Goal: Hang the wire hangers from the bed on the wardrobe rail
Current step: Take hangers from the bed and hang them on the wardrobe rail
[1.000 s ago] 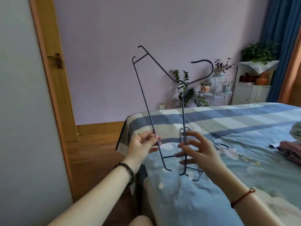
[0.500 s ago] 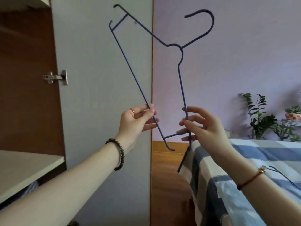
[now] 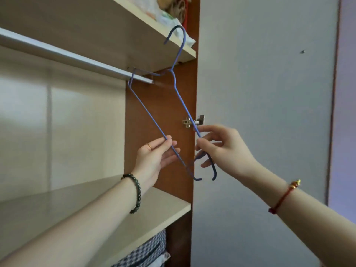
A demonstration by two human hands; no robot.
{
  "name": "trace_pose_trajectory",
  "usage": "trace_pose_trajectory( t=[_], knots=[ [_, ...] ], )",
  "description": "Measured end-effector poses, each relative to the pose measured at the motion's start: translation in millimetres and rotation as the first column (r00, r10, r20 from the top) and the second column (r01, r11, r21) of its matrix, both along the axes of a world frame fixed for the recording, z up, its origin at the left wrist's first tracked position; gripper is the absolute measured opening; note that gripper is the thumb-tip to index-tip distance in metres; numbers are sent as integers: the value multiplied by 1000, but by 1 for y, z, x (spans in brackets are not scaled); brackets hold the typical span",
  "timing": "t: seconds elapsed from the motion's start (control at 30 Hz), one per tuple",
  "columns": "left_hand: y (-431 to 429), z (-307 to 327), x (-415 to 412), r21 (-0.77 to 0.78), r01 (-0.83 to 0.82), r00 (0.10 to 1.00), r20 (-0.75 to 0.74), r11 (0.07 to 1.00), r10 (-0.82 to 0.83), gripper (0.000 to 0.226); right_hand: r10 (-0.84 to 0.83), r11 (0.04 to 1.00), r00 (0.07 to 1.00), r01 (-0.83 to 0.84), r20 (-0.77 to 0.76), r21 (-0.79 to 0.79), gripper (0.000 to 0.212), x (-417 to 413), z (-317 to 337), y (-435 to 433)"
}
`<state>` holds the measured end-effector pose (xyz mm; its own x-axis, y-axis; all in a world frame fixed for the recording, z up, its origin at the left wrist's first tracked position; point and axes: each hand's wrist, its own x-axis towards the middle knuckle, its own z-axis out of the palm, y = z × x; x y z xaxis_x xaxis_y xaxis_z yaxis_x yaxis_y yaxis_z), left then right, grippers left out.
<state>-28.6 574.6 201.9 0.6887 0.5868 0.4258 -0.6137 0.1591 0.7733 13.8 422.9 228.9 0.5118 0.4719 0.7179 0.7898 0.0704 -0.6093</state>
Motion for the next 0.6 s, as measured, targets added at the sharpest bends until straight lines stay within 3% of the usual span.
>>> trace_pose_trajectory(
  t=[0.17, 0.3, 0.5, 0.6],
  knots=[
    [77, 9, -43, -28, -174, 984, -46, 984, 173, 5, 140, 990, 989, -140, 37, -27, 23, -20, 18, 88],
    [130, 18, -80, -41, -289, 956, -69, 956, 286, 5, 328, 944, 943, -330, -49, -28, 25, -43, 30, 147],
    [193, 39, -126, -83, -377, 926, -44, 922, 375, 18, 521, 850, 842, -527, -140, -8, 37, -76, 51, 222],
    [216, 53, -141, -105, -395, 918, -3, 913, 396, 14, 573, 816, 808, -578, -138, 8, 38, -89, 66, 250]
  ],
)
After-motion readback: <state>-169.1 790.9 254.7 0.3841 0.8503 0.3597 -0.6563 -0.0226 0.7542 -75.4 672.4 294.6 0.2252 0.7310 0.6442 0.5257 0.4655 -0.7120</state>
